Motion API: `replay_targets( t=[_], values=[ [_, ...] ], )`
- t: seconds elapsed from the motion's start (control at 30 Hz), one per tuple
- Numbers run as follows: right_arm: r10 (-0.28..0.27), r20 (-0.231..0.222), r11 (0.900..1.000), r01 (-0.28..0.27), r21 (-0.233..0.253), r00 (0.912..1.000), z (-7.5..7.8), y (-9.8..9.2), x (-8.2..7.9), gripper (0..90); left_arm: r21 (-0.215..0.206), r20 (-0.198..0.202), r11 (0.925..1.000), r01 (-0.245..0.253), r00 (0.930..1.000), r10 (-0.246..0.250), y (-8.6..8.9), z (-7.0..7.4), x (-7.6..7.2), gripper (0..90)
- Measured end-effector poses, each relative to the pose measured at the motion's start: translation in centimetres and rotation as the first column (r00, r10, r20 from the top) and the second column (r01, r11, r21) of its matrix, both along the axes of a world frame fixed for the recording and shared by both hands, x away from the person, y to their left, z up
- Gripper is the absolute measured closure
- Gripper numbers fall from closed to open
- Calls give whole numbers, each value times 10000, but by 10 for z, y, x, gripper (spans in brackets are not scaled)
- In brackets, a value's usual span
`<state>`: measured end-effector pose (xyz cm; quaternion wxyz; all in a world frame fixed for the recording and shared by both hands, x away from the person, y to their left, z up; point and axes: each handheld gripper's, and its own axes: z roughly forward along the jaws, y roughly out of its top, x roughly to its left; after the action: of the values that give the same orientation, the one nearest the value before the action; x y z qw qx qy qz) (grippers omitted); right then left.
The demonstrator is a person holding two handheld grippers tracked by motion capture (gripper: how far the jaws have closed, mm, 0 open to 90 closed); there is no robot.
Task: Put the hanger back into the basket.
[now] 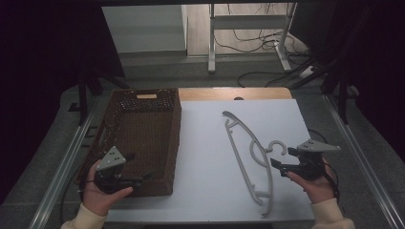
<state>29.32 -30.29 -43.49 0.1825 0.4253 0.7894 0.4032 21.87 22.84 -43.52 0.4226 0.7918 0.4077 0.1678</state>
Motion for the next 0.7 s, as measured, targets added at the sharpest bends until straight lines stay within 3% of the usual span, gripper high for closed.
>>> replay_targets(
  t=[0.47,0.7],
  values=[
    [-305,-162,9986,297,-445,9994,-3,-1,4,201,-106,35,9999,0,10000,0,1,2,1,137],
    [-406,-461,9968,372,-708,9981,-8,0,9,207,-43,26,10000,-23,10000,23,1,2,0,138]
  ],
)
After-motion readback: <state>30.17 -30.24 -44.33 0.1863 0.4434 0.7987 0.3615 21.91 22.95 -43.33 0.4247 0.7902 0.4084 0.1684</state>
